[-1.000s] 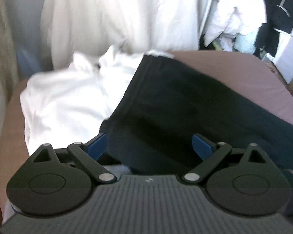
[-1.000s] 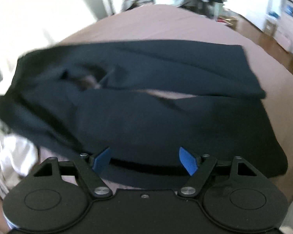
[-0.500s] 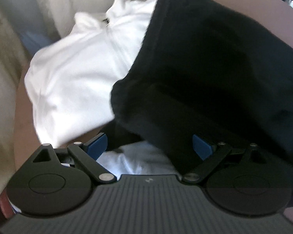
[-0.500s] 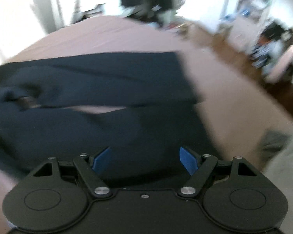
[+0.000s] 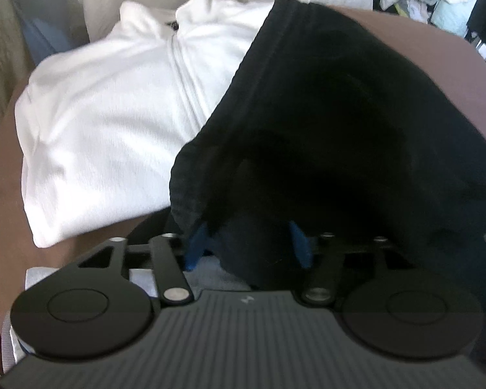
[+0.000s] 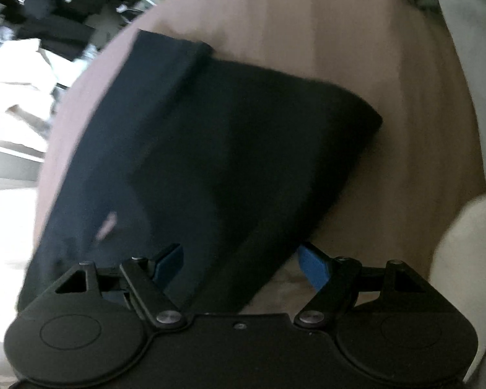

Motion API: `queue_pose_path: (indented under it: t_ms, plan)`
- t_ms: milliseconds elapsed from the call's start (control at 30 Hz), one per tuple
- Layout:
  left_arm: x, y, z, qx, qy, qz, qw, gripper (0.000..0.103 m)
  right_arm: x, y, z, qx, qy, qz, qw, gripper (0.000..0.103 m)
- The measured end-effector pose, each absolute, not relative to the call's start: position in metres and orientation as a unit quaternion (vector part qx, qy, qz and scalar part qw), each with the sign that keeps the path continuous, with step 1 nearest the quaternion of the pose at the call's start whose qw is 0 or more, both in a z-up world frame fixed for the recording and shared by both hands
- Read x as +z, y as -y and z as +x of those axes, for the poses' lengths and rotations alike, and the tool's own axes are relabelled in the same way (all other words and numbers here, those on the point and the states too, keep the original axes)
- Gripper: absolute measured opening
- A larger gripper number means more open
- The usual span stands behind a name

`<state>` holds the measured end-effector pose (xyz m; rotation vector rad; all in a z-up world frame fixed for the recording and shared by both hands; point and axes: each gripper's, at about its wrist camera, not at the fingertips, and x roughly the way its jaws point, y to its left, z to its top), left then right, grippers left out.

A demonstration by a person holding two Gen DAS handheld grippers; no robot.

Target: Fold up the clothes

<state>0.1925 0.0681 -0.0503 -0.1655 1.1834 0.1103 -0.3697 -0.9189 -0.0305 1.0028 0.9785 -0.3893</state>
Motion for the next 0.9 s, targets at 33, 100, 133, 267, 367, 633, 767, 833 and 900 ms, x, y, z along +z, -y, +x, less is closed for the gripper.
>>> queue_pose_path:
  t_ms: [33,100,133,267,367,633,767,833,900]
  plan:
    - [-0.054,-0.070,0.193,0.050,-0.561,-0.079,0.822,0.061,-0.036,0.918,-0.367,-0.184,-0.454,0.456,0.743,0.082]
    - [-0.061,-0.074,0.195,0.046,-0.569,-0.086,0.817,0.064,-0.043,0.918,-0.360,-0.187,-0.454,0.450,0.746,0.082]
    - [-0.062,-0.076,0.196,0.041,-0.569,-0.099,0.816,0.071,-0.045,0.916,-0.355,-0.180,-0.450,0.442,0.755,0.082]
    - [-0.077,-0.092,0.205,0.025,-0.568,-0.175,0.804,0.092,-0.054,0.905,-0.334,-0.160,-0.457,0.348,0.803,0.083]
    - [-0.077,-0.097,0.202,0.027,-0.545,-0.179,0.819,0.029,-0.052,0.894,-0.331,-0.171,-0.431,0.287,0.838,0.080]
    - [-0.024,-0.097,0.159,0.001,-0.475,-0.156,0.866,0.011,0.022,0.858,-0.340,-0.165,-0.290,0.123,0.935,0.008]
    - [-0.019,-0.098,0.148,0.014,-0.477,-0.140,0.868,0.011,0.033,0.850,-0.366,-0.211,-0.289,0.089,0.929,0.008]
    - [-0.028,-0.097,0.149,0.030,-0.500,-0.132,0.855,0.015,0.018,0.847,-0.364,-0.229,-0.336,0.064,0.911,0.009]
    - [-0.040,-0.095,0.152,0.042,-0.523,-0.117,0.843,0.019,-0.007,0.847,-0.348,-0.226,-0.401,0.035,0.887,0.009]
